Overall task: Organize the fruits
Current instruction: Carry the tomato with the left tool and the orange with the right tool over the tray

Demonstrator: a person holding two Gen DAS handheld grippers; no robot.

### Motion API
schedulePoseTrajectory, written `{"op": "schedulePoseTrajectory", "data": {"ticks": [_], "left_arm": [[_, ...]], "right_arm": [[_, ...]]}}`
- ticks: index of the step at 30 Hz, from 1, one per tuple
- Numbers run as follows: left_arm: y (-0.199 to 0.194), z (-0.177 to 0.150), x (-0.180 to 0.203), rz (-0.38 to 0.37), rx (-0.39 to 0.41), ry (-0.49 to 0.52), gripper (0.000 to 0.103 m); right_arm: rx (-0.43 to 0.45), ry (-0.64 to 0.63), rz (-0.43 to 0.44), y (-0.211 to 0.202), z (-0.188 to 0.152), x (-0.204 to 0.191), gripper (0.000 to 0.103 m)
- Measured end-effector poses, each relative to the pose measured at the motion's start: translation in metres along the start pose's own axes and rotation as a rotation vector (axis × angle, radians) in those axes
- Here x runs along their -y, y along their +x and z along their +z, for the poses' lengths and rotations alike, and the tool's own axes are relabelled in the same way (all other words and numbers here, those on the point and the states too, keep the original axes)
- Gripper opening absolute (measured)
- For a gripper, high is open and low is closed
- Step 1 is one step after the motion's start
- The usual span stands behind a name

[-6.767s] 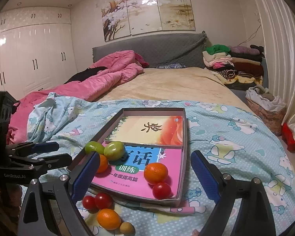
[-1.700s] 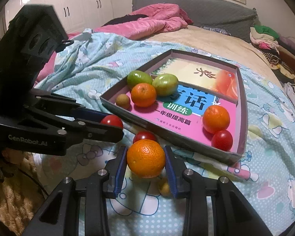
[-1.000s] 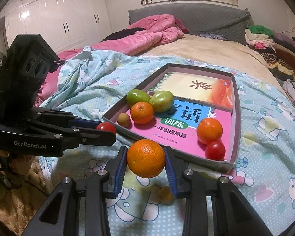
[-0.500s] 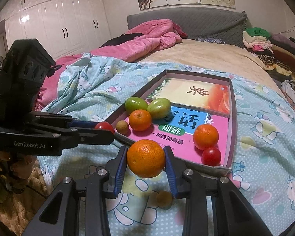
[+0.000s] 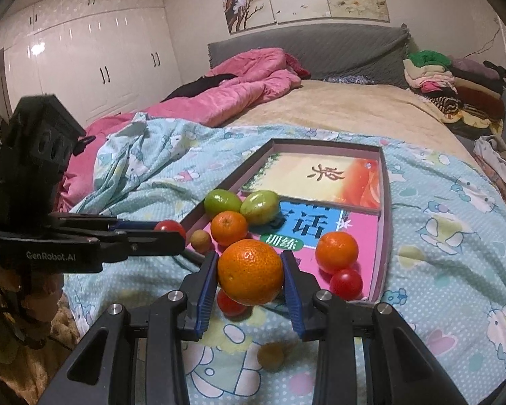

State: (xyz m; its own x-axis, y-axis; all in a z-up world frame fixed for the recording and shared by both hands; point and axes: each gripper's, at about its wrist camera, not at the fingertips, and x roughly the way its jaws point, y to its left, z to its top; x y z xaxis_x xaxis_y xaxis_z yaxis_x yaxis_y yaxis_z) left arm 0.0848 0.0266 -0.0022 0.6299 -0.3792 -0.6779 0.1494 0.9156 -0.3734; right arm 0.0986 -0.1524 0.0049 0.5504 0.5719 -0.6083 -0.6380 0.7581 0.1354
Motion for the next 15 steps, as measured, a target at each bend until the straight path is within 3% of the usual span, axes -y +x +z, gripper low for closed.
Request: {"op": "schedulePoseTrajectory", "data": {"ticks": [15], "left_arm": [[0.005,0.005,0.003,0.042,0.012,-0.005,0.029]], "right_arm": [[0.057,0.045,-0.042,-0.01,0.006,0.011,0.037]]}}
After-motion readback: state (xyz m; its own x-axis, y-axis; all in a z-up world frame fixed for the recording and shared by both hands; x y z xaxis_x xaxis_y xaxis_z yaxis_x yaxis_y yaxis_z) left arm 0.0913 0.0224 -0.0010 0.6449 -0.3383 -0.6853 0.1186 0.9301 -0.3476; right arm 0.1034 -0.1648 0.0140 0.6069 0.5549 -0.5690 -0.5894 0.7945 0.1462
